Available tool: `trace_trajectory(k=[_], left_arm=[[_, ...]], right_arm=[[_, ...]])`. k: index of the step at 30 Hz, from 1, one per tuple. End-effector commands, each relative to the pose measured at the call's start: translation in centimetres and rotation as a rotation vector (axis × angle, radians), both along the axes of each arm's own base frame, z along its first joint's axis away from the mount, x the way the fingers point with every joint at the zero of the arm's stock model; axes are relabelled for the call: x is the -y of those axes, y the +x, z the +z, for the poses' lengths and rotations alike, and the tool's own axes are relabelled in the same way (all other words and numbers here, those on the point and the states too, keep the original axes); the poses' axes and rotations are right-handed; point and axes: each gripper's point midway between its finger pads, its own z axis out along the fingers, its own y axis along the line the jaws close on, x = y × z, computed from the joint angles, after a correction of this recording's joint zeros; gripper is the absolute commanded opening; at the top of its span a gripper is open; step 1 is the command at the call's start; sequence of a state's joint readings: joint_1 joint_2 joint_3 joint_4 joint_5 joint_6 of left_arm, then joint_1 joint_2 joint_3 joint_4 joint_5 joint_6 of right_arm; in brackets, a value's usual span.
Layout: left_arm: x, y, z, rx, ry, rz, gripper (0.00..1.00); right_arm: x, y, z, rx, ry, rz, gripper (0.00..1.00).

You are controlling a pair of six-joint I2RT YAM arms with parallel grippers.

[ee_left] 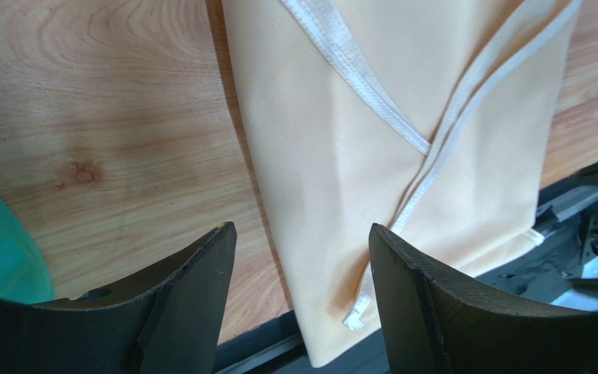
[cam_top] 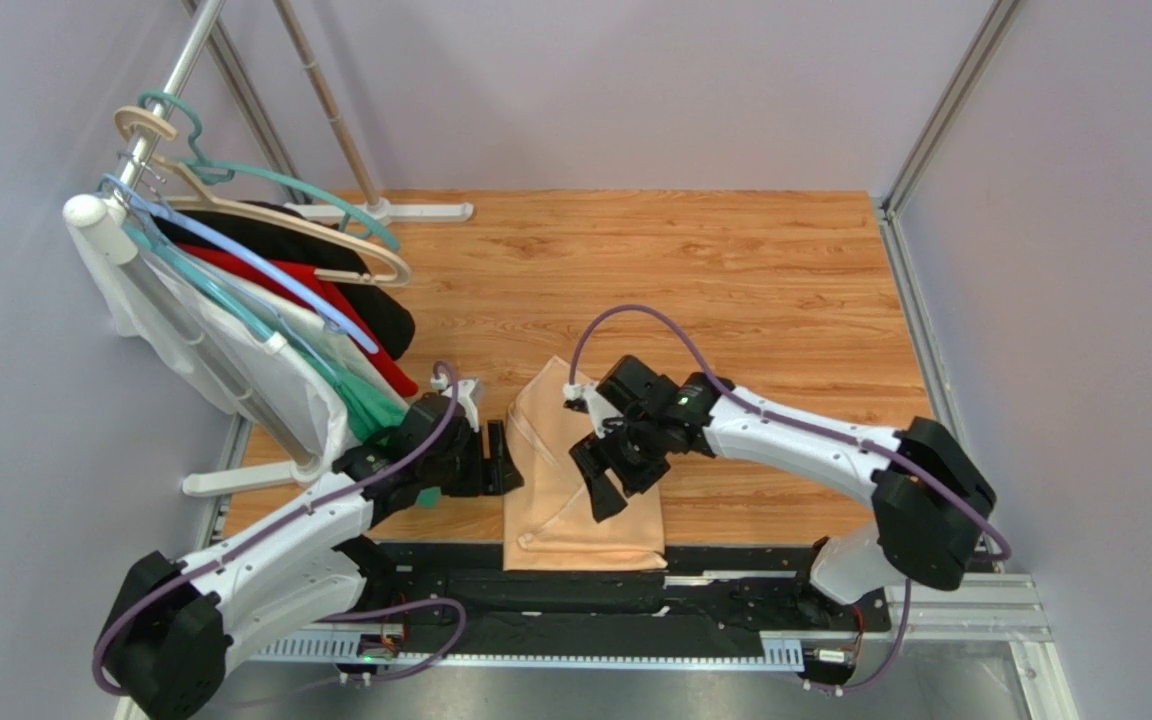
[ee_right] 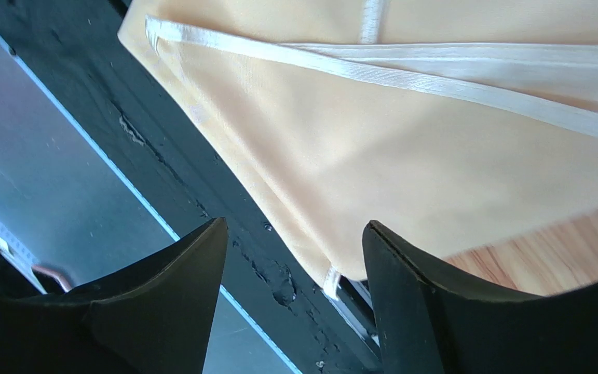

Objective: Fold the napkin, place the utensils inside, and roll it up
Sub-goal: Roll the napkin with the utensil

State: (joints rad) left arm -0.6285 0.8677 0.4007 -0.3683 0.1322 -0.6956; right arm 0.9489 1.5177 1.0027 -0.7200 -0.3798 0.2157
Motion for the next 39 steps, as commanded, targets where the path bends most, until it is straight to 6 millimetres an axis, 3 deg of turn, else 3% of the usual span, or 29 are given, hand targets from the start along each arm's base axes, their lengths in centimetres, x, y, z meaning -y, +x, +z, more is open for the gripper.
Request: trace_trajectory(k=[1,7,12,16,19,20,23,24,26,27,28,30,31,37,39], left_arm=[[0.8,1.9,0.5,0.047,0.004,0.003,0.73],[1.0,3.3,-1.0,0.023,0.065,0.017,0.71],[1.8,4.1,-2.1,0.008,0.076,0.002,0.65],[1.7,4.4,-3.4,-0.022,0.116,0.002,0.59],[1.8,4.5,-4.3,-0.039,0.128,-0.008,0.43],[2.1,4.8,-4.3,-0.032,0.121,-0.011,0.39],[2.9,5.4,-5.0,-0.048,0.123,-0.028,0.28],[3.5,6.1,-4.7,-0.04,0.114,-0.03,0.23],[3.9,6.6,-5.4,-0.058,0.127,-0.038,0.13],[4.7,7.7,-4.7,-0.038,0.116,-0.041,0.01],[4.8,8.0,-5.4,-0.054,0.138,-0.048,0.0],[6.1,9.8,-4.6,-0.029,0.126,-0.056,0.0],[6.2,10.1,-5.4,-0.046,0.15,-0.067,0.0],[9.2,14.9,-5.0,-0.027,0.148,-0.105,0.0],[10.0,16.7,-4.7,-0.017,0.131,-0.112,0.0]], right_arm=[[3.1,4.4,1.0,0.106,-0.058,-0.223,0.68],[5.5,8.8,-1.6,0.11,-0.124,-0.354,0.63],[5.9,11.8,-2.7,0.125,-0.095,-0.407,0.61],[5.2,12.1,-3.8,0.087,-0.061,-0.386,0.59],[4.4,12.2,-4.5,0.066,-0.026,-0.381,0.56],[4.4,12.3,-4.9,0.063,-0.03,-0.383,0.53],[4.6,12.7,-5.3,0.05,-0.034,-0.402,0.28],[4.7,12.9,-5.5,0.047,-0.037,-0.412,0.12],[5.2,13.4,-5.6,0.041,-0.041,-0.436,0.02],[5.3,13.7,-5.6,0.043,-0.041,-0.448,0.0],[5.6,13.9,-5.6,0.043,-0.044,-0.458,0.0],[6.2,14.9,-5.4,0.06,-0.049,-0.491,0.0],[6.4,15.2,-5.3,0.064,-0.052,-0.507,0.0],[8.5,17.7,-4.7,0.128,-0.078,-0.602,0.0],[9.1,18.3,-4.6,0.147,-0.09,-0.62,0.19]])
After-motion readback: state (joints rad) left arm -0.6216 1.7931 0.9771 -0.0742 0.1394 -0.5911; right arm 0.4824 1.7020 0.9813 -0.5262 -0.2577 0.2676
